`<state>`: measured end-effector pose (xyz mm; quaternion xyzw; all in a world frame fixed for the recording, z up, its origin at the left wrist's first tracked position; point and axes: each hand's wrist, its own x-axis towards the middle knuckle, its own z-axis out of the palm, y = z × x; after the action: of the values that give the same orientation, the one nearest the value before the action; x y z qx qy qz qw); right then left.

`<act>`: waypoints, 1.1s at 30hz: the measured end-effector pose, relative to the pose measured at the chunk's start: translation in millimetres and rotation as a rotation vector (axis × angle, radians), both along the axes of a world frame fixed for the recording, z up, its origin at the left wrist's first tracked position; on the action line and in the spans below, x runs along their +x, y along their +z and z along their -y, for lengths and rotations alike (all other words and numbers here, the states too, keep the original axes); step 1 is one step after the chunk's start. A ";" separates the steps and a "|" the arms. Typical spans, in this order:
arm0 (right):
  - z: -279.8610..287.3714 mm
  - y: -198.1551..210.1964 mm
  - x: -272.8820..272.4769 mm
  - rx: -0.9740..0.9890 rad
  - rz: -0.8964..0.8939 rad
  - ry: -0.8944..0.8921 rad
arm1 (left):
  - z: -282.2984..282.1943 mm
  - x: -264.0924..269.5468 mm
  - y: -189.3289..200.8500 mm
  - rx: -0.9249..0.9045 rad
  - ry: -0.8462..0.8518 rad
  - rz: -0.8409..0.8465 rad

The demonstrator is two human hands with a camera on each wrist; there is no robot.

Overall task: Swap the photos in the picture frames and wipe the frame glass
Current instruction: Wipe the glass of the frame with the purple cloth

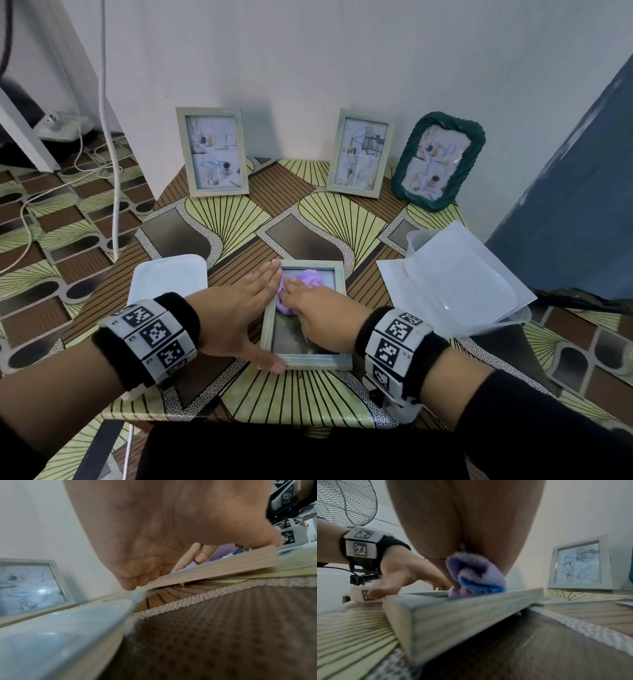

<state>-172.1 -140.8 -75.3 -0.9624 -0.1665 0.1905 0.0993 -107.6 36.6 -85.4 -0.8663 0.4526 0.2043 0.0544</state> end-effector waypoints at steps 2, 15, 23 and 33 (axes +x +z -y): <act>1.5 1.0 -6.5 0.037 -0.008 0.009 | 0.3 -0.4 0.4 0.003 -0.002 0.004; 31.2 19.3 -51.9 -0.064 0.018 0.243 | 0.0 -1.2 1.6 0.024 0.016 -0.032; 26.6 30.0 -39.8 -0.295 0.133 0.286 | 0.0 -2.4 2.3 0.025 0.019 -0.044; 9.1 22.9 6.1 -0.331 0.149 0.096 | 0.1 -0.9 -0.5 -0.015 0.012 -0.063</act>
<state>-166.0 -149.8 -52.4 -0.9680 -0.1853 0.1480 -0.0821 -108.5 36.5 -85.9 -0.8627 0.4502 0.2282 0.0324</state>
